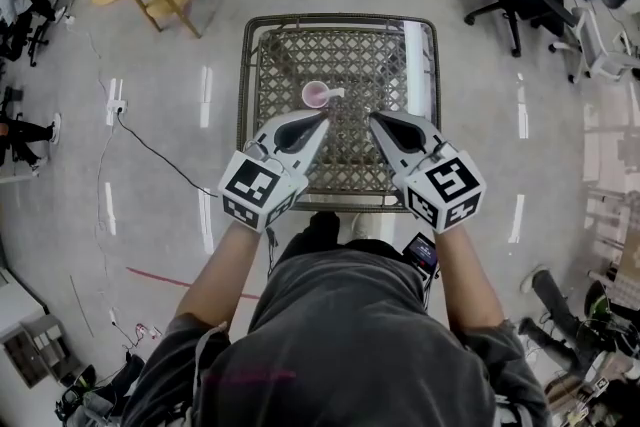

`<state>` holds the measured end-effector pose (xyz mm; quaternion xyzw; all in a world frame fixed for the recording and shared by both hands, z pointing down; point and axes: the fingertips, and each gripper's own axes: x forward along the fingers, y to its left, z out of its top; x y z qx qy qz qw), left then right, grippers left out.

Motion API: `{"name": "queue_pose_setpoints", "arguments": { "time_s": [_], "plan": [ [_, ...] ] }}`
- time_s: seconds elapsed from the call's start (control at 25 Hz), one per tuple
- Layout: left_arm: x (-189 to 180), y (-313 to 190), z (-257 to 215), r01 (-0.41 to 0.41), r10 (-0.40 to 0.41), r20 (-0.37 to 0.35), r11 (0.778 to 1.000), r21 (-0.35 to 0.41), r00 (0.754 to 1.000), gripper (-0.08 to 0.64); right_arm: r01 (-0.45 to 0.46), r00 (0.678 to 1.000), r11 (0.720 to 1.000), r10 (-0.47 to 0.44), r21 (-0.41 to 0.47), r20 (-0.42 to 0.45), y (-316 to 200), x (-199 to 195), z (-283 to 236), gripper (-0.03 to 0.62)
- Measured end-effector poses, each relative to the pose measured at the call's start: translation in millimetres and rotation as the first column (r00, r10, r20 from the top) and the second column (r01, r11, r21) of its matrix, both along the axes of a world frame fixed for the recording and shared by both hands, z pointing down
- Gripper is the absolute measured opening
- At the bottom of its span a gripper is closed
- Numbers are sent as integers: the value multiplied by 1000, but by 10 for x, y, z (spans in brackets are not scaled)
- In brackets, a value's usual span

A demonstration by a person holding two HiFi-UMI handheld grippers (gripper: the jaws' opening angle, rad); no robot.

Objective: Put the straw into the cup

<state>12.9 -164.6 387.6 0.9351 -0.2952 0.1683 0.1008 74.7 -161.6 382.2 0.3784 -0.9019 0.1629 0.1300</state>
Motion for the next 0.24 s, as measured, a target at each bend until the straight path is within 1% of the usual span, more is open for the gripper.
{"name": "queue_pose_setpoints", "arguments": {
  "time_s": [0.24],
  "plan": [
    [-121,98,-50,1,-1,0,1000,-2,1000,9,1,1000,1000,-1,-3,-3,92,-113,-61,14]
  ]
}}
